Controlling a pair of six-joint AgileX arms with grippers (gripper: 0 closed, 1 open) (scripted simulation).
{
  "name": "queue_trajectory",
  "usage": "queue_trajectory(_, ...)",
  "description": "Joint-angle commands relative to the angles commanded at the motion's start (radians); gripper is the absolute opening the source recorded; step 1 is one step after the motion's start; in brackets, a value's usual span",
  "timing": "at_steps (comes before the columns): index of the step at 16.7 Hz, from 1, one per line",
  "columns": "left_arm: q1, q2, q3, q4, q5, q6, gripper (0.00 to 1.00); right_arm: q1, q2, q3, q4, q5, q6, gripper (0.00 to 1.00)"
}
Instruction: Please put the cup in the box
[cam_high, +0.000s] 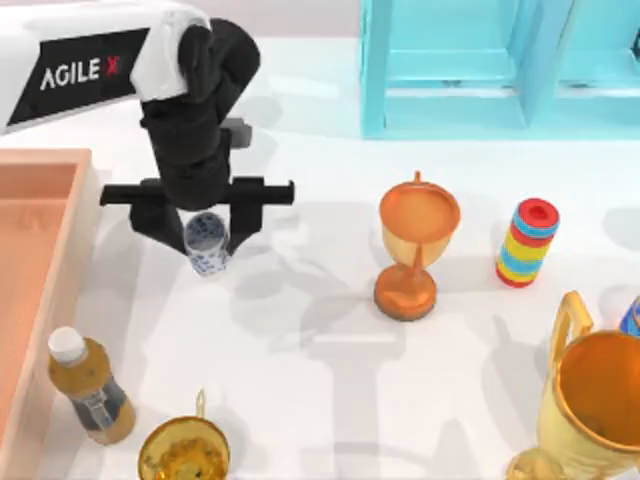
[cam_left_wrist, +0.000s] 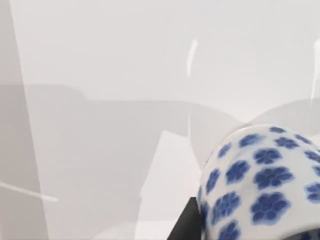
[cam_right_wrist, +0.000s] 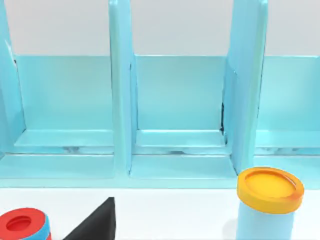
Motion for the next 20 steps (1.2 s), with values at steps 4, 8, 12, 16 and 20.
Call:
queue_trajectory(4,0.051,-0.137,0.011,-0.135,0.032,0.149,0.00,0.000,0.000,0.000,0.000,0.000,0.000,1.00)
queue_trajectory(8,0.252,-0.290,0.005,-0.318,0.043,0.386,0.00,0.000,0.000,0.000,0.000,0.000,0.000,1.00)
queue_trajectory(12,0.513,-0.369,-0.006,-0.406,0.016,0.575,0.00,0.000,0.000,0.000,0.000,0.000,0.000,1.00)
queue_trajectory(16,0.663,-0.389,-0.008,-0.387,-0.013,0.654,0.00,0.000,0.000,0.000,0.000,0.000,0.000,1.00)
queue_trajectory(20,0.677,-0.390,-0.008,-0.383,-0.017,0.663,0.00,0.000,0.000,0.000,0.000,0.000,0.000,1.00)
